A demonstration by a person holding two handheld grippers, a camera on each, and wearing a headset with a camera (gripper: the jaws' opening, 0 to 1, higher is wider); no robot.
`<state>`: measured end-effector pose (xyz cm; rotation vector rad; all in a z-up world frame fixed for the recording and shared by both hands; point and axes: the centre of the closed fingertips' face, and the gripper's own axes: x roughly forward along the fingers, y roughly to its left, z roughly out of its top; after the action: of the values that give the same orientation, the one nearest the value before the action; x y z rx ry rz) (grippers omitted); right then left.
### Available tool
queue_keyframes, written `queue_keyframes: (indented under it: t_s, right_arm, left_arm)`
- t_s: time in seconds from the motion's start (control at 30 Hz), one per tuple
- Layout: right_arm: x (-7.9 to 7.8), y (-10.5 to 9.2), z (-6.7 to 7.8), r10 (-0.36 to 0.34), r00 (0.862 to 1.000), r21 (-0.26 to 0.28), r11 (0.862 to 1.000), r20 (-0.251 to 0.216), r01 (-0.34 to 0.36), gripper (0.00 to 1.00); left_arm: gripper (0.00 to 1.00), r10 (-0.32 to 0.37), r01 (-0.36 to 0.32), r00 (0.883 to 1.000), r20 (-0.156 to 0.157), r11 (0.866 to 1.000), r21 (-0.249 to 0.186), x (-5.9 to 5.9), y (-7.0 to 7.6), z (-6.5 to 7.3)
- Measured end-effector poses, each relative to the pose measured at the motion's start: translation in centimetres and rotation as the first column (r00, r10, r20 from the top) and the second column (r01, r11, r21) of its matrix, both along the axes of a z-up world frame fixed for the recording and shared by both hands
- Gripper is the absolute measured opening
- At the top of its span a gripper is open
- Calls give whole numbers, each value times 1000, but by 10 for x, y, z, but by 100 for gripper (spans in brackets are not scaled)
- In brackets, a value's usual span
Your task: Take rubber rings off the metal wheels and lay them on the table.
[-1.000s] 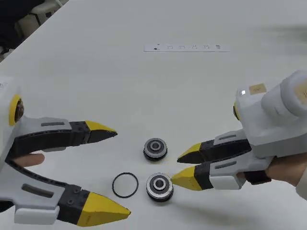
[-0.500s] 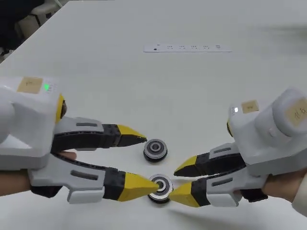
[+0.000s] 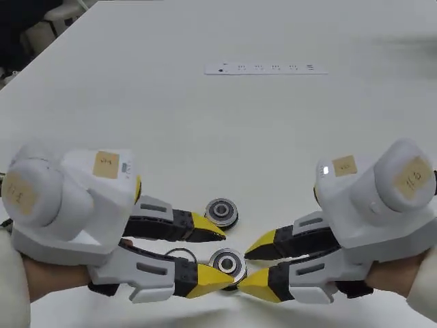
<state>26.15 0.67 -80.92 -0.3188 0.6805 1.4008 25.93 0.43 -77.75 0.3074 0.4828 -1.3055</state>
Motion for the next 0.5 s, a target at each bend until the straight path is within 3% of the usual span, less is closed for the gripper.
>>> queue_keyframes:
  t_s: [0.07, 0.17, 0.33, 0.37, 0.4, 0.43, 0.5]
  right_arm:
    - [-1, 1, 0, 7, 1000, 3, 1000, 7, -7, 19]
    - [-2, 2, -1, 11, 1000, 2, 1000, 7, -11, 19]
    - [-1, 3, -2, 13, 1000, 1, 1000, 18, -13, 18]
    - [-2, 3, -2, 15, 1000, -2, 1000, 22, -15, 18]
    - [-1, 3, -2, 16, 1000, -3, 1000, 26, -16, 18]
    - [-1, 3, -2, 18, 999, -3, 1000, 32, -18, 17]
    - [-1, 3, -2, 18, 999, -4, 1000, 33, -18, 17]
  left_arm:
    - [28, -1, 1, 1000, -11, 1000, -3, -1, -1, -1]
    - [24, 3, -3, 1000, 1, 1000, 5, 1, -3, -5]
    - [22, 26, -25, 999, -22, 999, 23, 2, 3, -15]
    - [21, 16, -16, 1000, 2, 1000, -2, 2, 2, -10]
    - [20, 23, -23, 1000, -14, 1000, 11, 0, 5, -12]
    - [19, 21, -21, 1000, -4, 1000, 9, 1, 5, -11]
    - [16, -6, 5, 999, 39, 1000, 22, 2, 5, -11]
